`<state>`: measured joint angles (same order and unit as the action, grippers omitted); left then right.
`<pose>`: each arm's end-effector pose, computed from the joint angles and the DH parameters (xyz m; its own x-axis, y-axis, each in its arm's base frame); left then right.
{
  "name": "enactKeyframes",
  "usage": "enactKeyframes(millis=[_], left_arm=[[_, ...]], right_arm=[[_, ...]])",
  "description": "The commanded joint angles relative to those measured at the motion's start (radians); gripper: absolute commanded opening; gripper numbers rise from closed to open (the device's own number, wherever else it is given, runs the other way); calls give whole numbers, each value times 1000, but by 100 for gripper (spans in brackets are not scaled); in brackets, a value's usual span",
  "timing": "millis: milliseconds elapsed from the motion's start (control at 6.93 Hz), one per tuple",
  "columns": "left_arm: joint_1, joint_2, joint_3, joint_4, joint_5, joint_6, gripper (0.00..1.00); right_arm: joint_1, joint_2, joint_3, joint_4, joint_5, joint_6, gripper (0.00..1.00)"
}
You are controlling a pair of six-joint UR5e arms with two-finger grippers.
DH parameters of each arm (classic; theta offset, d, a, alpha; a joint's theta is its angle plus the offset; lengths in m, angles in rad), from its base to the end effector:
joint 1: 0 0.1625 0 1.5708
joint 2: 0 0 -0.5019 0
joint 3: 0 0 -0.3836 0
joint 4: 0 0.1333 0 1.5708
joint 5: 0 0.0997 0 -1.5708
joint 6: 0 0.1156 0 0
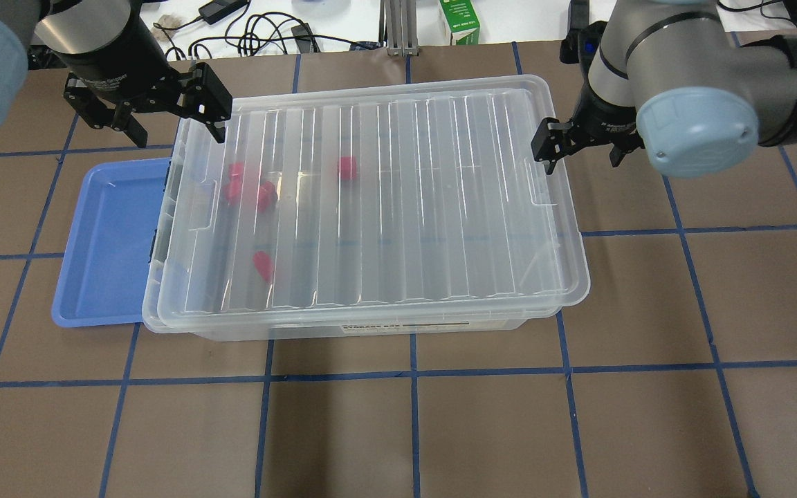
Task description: Place red block in blue tray from box
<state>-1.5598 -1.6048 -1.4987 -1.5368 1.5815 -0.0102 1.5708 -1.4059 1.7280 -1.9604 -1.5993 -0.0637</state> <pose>-0.1265 -0.5096 0.5706 -0.9997 -0.0219 -0.0099 -0.0212 0.9972 -0.0721 0.1300 -0.5535 0.4276 -0.9976 -0.0616 0.0327 -0.0636 0.9958 -0.0655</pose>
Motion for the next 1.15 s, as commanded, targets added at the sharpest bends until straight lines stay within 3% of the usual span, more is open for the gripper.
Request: enactKeyframes(millis=[0, 288, 577, 1010], left_arm=[[0, -1, 0, 1, -1, -1, 100], [0, 0, 0, 1, -2, -1, 100], [0, -1, 0, 3, -3, -1, 100], [1, 0, 0, 3, -3, -1, 100]], right_arm=[[-3, 19, 21, -46, -2, -5, 100], [-18, 25, 22, -73, -30, -21, 100], [-69, 25, 25, -101, -115, -85, 100], [-158, 25, 25, -101, -126, -199, 100]])
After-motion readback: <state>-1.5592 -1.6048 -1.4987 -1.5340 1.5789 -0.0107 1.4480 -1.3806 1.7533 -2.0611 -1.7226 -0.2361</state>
